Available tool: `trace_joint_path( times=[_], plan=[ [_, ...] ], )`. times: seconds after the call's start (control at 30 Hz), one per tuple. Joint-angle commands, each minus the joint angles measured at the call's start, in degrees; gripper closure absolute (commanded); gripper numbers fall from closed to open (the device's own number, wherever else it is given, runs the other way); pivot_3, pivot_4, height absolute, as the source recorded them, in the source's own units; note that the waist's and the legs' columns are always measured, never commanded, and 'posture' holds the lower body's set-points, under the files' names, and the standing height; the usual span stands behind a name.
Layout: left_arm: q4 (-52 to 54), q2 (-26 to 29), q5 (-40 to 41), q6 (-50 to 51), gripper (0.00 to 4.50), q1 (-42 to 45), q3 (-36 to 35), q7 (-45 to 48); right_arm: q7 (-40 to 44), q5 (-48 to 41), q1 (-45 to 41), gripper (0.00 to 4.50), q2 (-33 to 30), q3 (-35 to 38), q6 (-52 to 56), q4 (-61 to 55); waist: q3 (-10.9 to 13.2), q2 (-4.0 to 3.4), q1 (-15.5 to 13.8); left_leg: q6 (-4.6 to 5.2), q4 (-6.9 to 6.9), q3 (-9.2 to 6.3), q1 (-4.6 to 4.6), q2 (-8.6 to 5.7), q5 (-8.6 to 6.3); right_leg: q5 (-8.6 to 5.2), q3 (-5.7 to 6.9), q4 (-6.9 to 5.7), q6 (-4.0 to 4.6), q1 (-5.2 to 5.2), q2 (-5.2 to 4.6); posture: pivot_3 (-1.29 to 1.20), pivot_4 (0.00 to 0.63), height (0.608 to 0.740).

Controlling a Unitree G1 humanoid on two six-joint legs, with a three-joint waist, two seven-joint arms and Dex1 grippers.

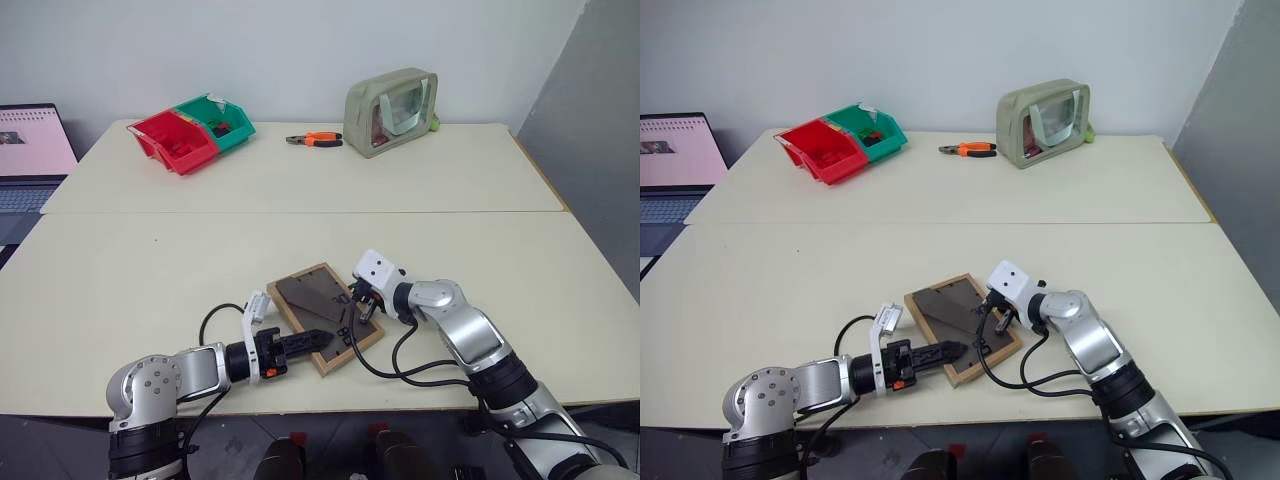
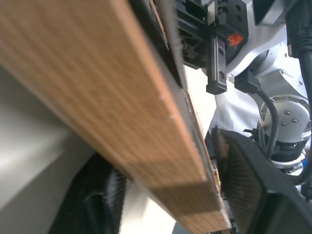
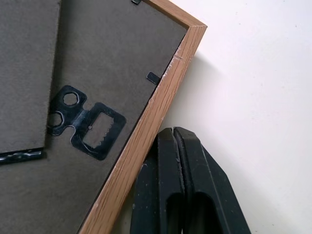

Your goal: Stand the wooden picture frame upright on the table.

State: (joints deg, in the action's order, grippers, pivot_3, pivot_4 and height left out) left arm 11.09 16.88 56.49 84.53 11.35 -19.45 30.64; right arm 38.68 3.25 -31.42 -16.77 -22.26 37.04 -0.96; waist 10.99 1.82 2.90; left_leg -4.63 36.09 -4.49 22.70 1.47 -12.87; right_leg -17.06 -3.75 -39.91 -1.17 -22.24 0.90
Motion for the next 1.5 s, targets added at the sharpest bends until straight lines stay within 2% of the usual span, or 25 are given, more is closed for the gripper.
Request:
trace_joint_path(
  times=[0.03, 0.1, 0.17, 0.27, 0.3, 0.4, 0.57, 0.6, 0.87, 0.97, 1.2, 1.5],
  plan=[
    [1.41, 0.34, 3.17, -1.04, 2.88, 1.66, -2.16, -0.15, 0.09, -0.90, -1.06, 4.50, -1.37, 2.65, 0.17, -2.54, 0.00, 0.00, 0.00, 0.00, 0.00, 0.00, 0.01, 0.00, 0.00, 0.00, 0.00, 0.00, 0.00, 0.00, 0.00, 0.00, 0.150, 0.740],
    [1.56, 1.22, 3.80, -1.28, 3.20, 2.39, -2.69, -0.31, 0.15, -1.09, -1.81, 4.50, -2.53, 4.19, -0.53, -2.20, 0.01, 0.00, -0.03, 0.00, 0.00, -0.01, 0.04, 0.00, 0.00, 0.00, 0.01, 0.00, 0.00, -0.02, 0.00, 0.00, 0.150, 0.740],
    [1.20, 2.55, 3.93, -1.16, 3.22, 3.91, -3.11, -0.70, 0.95, -2.37, -3.31, 4.50, -3.83, 6.63, -0.94, -1.48, 0.02, 0.00, -0.02, 0.00, 0.00, 0.00, 0.05, -0.01, 0.00, 0.00, 0.01, 0.01, 0.00, -0.04, 0.00, 0.00, 0.150, 0.740],
    [1.17, 7.71, 4.34, -1.31, 3.22, 7.42, -2.70, 1.70, 5.41, -7.01, -7.32, 4.05, -7.15, 11.71, -0.38, -0.48, 0.14, 0.03, 0.01, 0.00, 0.01, 0.00, 0.11, -0.04, 0.00, -0.01, 0.03, 0.01, -0.02, -0.08, 0.02, 0.00, 0.150, 0.740],
    [0.89, 9.56, 4.46, -1.63, 3.22, 8.58, -2.44, 2.90, 7.50, -8.72, -8.50, 3.72, -8.34, 12.81, -0.12, -0.28, 0.14, 0.03, 0.03, 0.00, 0.01, -0.01, 0.11, -0.09, 0.00, -0.01, 0.04, 0.04, -0.02, -0.09, 0.04, 0.00, 0.150, 0.740],
    [-0.36, 14.95, 3.61, -3.79, 3.22, 11.88, -0.70, 7.43, 13.42, -15.39, -12.15, 3.11, -10.21, 16.30, 2.86, -0.11, 0.14, 0.02, 0.12, 0.00, -0.06, -0.01, 0.11, -0.09, 0.00, 0.02, 0.09, 0.11, 0.03, -0.08, 0.06, 0.00, 0.150, 0.740],
    [-3.69, 22.25, -1.19, -11.10, 3.22, 15.77, 4.80, 15.62, 21.01, -25.28, -16.65, 1.94, -10.07, 19.60, 5.80, -0.62, 0.17, -0.02, 0.33, -0.01, -0.18, -0.03, 0.19, -0.04, -0.02, 0.05, 0.14, 0.34, 0.09, -0.10, 0.06, 0.00, 0.150, 0.740],
    [-4.22, 23.37, -2.34, -12.94, 3.22, 16.22, 6.02, 17.24, 21.89, -26.39, -17.33, 1.62, -9.92, 19.51, 5.92, -0.59, 0.17, -0.03, 0.33, -0.01, -0.21, -0.02, 0.19, -0.02, -0.02, 0.05, 0.13, 0.38, 0.09, -0.10, 0.04, 0.00, 0.150, 0.740],
    [-7.55, 29.35, -9.19, -21.91, 3.22, 20.41, 13.10, 26.61, 22.51, -30.20, -21.85, 0.03, -4.93, 16.05, 6.38, -0.73, 0.20, -0.05, 0.31, 0.00, -0.25, -0.03, 0.27, 0.02, -0.03, 0.05, 0.17, 0.49, 0.10, -0.13, 0.03, 0.00, 0.150, 0.740],
    [-9.31, 29.64, -10.21, -22.93, 3.22, 22.49, 13.75, 27.83, 21.56, -30.80, -22.93, 0.01, -2.26, 14.78, 6.19, -0.59, 0.20, -0.06, 0.31, 0.01, -0.25, -0.04, 0.29, 0.02, -0.03, 0.04, 0.17, 0.49, 0.09, -0.15, 0.03, 0.00, 0.150, 0.740],
    [-10.38, 28.52, -11.75, -23.61, 3.22, 24.88, 14.77, 28.01, 17.89, -25.73, -23.12, 0.01, 2.69, 9.99, 0.15, 2.53, 0.20, -0.06, 0.33, 0.01, -0.25, -0.04, 0.30, 0.05, -0.03, 0.04, 0.17, 0.45, 0.09, -0.20, 0.03, 0.00, 0.150, 0.740],
    [-9.78, 27.61, -11.42, -22.75, 3.22, 24.66, 14.26, 28.03, 21.28, -32.02, -19.13, 0.01, -0.25, 10.48, 6.47, -6.19, 0.20, -0.06, 0.19, 0.01, -0.14, -0.08, 0.61, 0.09, -0.03, 0.05, 0.18, 0.26, 0.10, -0.54, 0.01, 0.00, 0.150, 0.740]
  ],
)
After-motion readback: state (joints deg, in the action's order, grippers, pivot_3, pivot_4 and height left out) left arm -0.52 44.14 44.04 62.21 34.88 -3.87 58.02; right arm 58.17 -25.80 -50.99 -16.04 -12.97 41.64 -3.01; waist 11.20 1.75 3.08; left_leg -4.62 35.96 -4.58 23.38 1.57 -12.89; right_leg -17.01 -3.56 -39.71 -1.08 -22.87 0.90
